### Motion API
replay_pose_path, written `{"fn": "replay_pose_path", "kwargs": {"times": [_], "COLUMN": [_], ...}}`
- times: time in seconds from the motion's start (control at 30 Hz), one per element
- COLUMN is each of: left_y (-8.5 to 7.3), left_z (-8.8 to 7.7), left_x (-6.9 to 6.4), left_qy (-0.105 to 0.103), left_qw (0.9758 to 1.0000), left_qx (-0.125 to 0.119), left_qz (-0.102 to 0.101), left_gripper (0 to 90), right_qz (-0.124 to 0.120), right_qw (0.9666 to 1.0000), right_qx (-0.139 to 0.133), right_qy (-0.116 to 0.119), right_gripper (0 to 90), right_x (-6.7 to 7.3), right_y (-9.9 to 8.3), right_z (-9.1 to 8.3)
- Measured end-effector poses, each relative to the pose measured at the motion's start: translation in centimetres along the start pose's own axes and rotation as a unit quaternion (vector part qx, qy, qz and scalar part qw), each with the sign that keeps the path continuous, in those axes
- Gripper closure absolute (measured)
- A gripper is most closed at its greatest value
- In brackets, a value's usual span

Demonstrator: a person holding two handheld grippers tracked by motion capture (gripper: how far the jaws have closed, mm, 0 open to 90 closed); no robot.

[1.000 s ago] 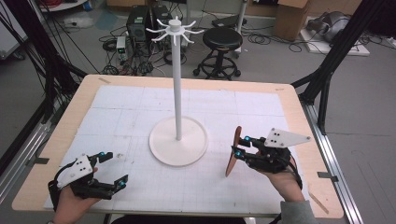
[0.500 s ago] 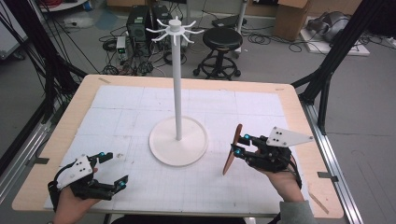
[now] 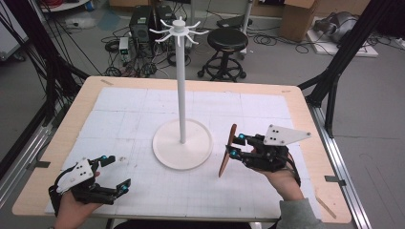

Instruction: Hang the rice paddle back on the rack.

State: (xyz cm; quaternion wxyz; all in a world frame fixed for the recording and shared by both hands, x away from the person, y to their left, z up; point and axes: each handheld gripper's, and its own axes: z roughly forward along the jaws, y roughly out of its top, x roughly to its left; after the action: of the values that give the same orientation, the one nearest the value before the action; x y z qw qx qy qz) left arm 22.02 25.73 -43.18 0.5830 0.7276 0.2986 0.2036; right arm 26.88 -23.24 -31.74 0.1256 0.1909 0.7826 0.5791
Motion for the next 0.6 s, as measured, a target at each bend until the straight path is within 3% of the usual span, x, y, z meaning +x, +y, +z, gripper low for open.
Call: {"fn": "replay_pose_path", "kwargs": {"times": [0.3, 0.6], "left_y": [-0.1, -0.1], "left_z": [-0.3, -0.4], "left_x": [0.0, -0.1], "left_qy": [0.004, 0.001], "left_qw": [1.0000, 1.0000], "left_qx": [0.000, -0.002], "left_qz": [-0.001, -0.003], "left_gripper": [1.8, 1.8], "right_qz": [-0.009, -0.016], "right_qw": [0.9995, 0.9992], "right_qx": [0.003, 0.000], "right_qy": [0.030, 0.037], "right_gripper": [64.8, 64.7], "right_x": [-1.8, -3.3], "right_y": [2.5, 5.6], "right_z": [0.3, 0.4]}}
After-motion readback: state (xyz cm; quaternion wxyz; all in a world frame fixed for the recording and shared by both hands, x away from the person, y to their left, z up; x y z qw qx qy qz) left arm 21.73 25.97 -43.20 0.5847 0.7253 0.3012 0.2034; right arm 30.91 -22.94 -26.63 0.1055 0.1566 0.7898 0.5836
